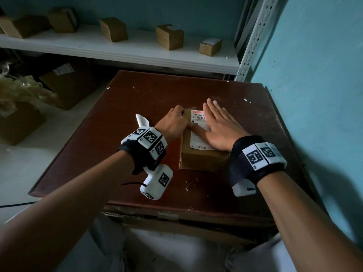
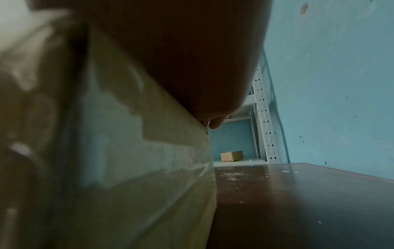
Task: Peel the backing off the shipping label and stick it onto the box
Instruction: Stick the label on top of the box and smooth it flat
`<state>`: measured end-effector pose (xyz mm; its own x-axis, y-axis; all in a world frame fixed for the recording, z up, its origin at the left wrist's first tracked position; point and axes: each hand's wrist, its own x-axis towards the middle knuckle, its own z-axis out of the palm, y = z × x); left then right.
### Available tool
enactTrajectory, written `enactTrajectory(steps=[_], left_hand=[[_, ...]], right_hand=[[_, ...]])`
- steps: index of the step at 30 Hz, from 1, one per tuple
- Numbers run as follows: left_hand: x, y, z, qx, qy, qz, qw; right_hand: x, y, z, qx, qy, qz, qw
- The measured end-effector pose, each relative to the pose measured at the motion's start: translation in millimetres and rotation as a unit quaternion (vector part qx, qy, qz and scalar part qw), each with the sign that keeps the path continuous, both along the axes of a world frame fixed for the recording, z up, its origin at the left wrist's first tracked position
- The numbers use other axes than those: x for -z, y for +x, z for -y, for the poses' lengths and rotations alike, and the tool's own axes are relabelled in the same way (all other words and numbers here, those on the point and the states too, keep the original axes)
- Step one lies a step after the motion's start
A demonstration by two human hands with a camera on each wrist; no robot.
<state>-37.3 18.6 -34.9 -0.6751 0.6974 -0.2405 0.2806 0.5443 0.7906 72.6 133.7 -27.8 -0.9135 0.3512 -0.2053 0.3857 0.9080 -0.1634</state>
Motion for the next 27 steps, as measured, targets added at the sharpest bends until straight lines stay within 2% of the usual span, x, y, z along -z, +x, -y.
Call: enactTrajectory(steps=[27], left_hand=[[5, -1, -5, 0.002, -0.005, -0.023, 1.000]], right_hand=[[5, 21, 3, -0.014, 0.014, -0.029, 0.999]])
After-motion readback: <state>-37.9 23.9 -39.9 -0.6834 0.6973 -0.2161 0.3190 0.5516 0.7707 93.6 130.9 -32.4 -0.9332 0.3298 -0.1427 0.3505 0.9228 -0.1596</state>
